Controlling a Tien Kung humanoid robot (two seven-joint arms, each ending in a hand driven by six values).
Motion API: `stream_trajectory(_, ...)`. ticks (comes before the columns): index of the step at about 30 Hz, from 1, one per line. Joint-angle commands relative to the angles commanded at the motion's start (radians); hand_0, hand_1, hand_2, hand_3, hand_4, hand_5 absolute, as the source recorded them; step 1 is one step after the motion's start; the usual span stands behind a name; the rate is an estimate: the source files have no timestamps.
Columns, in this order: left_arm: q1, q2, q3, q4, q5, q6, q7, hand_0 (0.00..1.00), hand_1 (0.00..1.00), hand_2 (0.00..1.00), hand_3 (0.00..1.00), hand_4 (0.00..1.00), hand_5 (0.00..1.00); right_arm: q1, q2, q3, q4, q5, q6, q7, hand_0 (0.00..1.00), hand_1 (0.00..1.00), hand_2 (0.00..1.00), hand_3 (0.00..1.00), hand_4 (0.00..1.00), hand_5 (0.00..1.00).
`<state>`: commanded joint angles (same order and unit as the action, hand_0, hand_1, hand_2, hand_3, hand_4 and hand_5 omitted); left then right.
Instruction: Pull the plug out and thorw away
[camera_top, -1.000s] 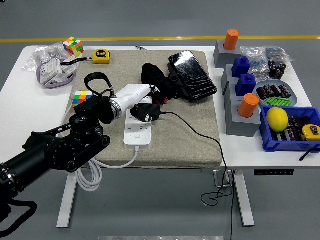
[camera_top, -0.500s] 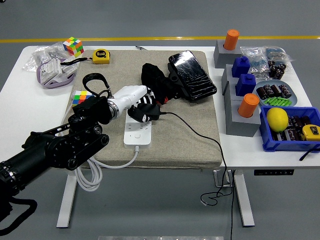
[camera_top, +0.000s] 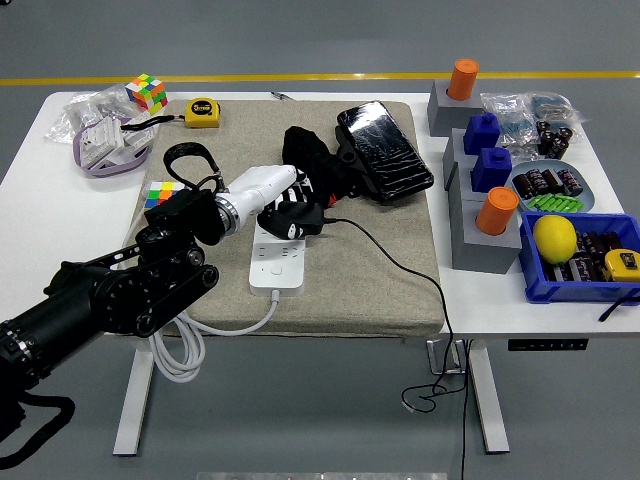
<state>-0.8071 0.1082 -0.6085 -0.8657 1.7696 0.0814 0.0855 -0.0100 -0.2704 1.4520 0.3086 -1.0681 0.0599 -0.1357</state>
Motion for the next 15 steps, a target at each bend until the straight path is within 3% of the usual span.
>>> stream_trajectory(6, 0.003, 0.004, -0.021, -0.044, 0.034, 0.001, 0.004, 0.301, 0.421, 0.423, 0.536, 0.75, 0.002, 0.0, 0.001, 0.005, 0.0, -0.001, 0.0, 0.0, 0.567, 0.645, 0.669, 0.567, 0.973, 0.482)
stream_trajectory(10, 0.005, 0.007, -0.032, -0.105, 0.042, 0.004, 0.005, 0.299, 0.417, 0.425, 0.539, 0.75, 0.002, 0.0, 0.001, 0.004, 0.0, 0.0, 0.0, 0.0, 0.568, 0.645, 0.669, 0.567, 0.974, 0.482)
stream_trajectory(12, 0.004, 0.003, -0.022, -0.137, 0.021, 0.008, 0.002, 0.299, 0.417, 0.425, 0.539, 0.75, 0.002, 0.0, 0.001, 0.002, 0.0, 0.0, 0.001, 0.0, 0.568, 0.645, 0.669, 0.567, 0.974, 0.482)
stream_trajectory(15, 0.003, -0.013, 0.0, -0.137, 0.004, 0.015, -0.004, 0.299, 0.417, 0.425, 0.539, 0.75, 0.002, 0.001, 0.002, 0.0, 0.001, 0.001, 0.001, 0.0, 0.568, 0.645, 0.669, 0.567, 0.974, 0.482)
